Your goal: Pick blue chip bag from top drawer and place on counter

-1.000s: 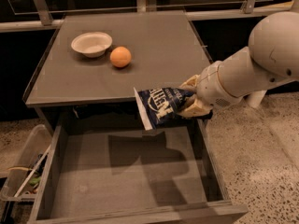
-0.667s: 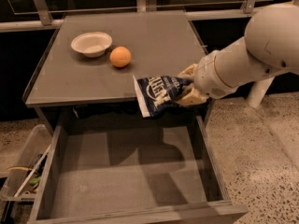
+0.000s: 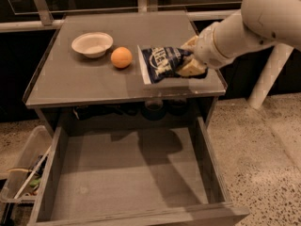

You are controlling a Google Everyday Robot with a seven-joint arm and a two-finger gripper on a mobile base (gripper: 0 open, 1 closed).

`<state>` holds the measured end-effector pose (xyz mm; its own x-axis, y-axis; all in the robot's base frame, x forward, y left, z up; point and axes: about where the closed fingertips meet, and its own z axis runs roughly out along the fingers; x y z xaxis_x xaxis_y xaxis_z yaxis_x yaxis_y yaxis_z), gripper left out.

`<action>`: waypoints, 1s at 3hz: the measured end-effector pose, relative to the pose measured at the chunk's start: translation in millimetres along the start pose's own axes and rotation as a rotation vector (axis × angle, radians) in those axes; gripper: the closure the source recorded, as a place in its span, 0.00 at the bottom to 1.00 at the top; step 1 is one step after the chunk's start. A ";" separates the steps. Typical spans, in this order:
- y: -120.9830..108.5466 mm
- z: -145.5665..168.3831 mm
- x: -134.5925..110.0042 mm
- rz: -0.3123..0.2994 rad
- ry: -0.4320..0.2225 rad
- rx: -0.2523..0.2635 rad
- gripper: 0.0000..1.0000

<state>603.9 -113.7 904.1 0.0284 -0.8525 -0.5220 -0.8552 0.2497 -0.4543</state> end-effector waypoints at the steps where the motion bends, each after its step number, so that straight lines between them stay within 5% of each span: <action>1: -48.6 17.9 2.8 0.034 -0.023 0.044 1.00; 3: -124.5 71.0 12.1 0.116 -0.065 0.052 1.00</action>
Offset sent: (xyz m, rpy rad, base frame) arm 0.1767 -0.0163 0.0124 0.1442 -0.0395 -0.0997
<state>747.4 -122.5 903.1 -0.0336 -0.7853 -0.6182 -0.8268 0.3693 -0.4242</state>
